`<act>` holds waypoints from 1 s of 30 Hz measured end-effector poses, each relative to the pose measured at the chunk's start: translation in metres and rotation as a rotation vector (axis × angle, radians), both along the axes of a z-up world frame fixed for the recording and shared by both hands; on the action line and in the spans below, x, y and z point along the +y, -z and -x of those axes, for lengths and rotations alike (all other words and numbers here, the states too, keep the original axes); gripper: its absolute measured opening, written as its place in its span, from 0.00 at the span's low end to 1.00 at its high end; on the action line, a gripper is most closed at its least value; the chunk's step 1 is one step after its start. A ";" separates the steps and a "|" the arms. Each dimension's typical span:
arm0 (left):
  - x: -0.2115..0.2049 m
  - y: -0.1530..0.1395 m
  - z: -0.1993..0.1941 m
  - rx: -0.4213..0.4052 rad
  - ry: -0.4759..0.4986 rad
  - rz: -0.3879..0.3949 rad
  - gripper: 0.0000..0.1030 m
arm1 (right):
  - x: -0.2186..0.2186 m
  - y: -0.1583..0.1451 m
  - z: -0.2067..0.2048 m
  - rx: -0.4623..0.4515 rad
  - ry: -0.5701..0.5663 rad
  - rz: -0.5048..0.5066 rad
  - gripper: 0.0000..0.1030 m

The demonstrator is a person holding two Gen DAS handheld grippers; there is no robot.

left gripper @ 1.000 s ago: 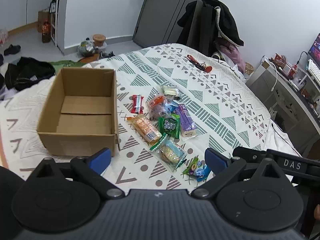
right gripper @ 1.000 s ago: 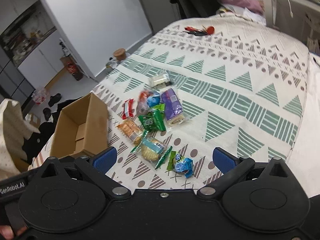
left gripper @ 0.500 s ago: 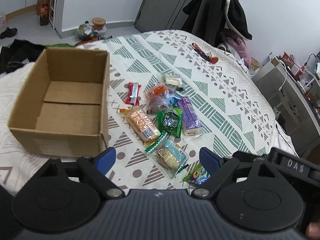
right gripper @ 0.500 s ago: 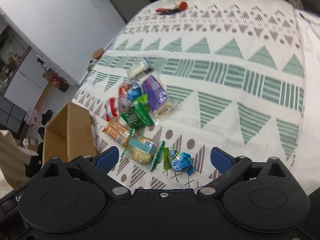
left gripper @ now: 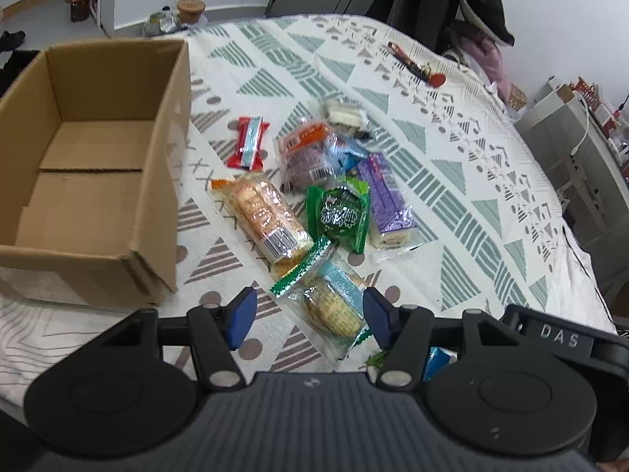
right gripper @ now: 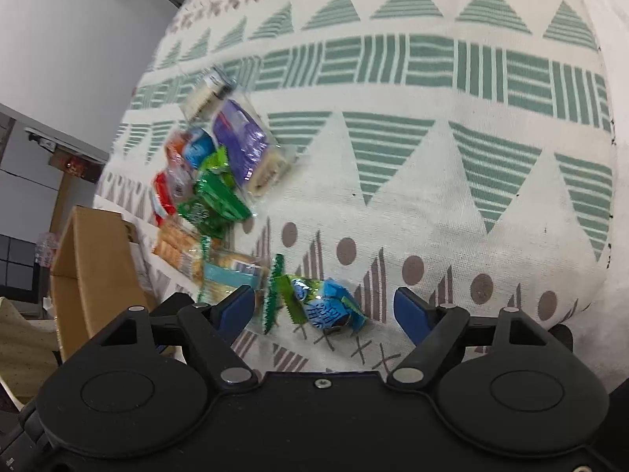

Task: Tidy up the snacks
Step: 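Grasp the blue candy packet with the right tool while the left tool grasps the clear cookie roll packet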

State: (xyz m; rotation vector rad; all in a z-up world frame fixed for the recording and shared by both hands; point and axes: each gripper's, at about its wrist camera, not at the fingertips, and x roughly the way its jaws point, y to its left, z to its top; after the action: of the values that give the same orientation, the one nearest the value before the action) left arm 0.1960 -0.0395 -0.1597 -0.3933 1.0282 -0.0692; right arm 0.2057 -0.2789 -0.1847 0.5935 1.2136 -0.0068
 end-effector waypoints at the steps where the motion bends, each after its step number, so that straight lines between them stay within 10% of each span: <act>1: -0.002 0.003 -0.003 0.007 0.002 -0.002 0.57 | 0.000 0.003 -0.002 0.008 0.002 -0.001 0.75; 8: -0.009 0.024 -0.022 0.060 0.007 -0.014 0.58 | -0.003 0.026 -0.013 0.081 0.009 -0.038 0.38; 25: -0.037 0.049 -0.049 0.082 0.011 -0.041 0.73 | -0.019 0.022 -0.020 -0.008 0.055 -0.079 0.31; 30: -0.039 0.045 -0.045 0.067 0.012 -0.034 0.53 | -0.020 0.016 -0.016 -0.042 0.047 -0.088 0.30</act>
State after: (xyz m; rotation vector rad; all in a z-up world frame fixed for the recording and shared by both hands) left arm 0.2413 -0.0789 -0.2051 -0.3602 1.0966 -0.0499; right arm 0.2219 -0.2993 -0.2012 0.6959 1.1634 0.0196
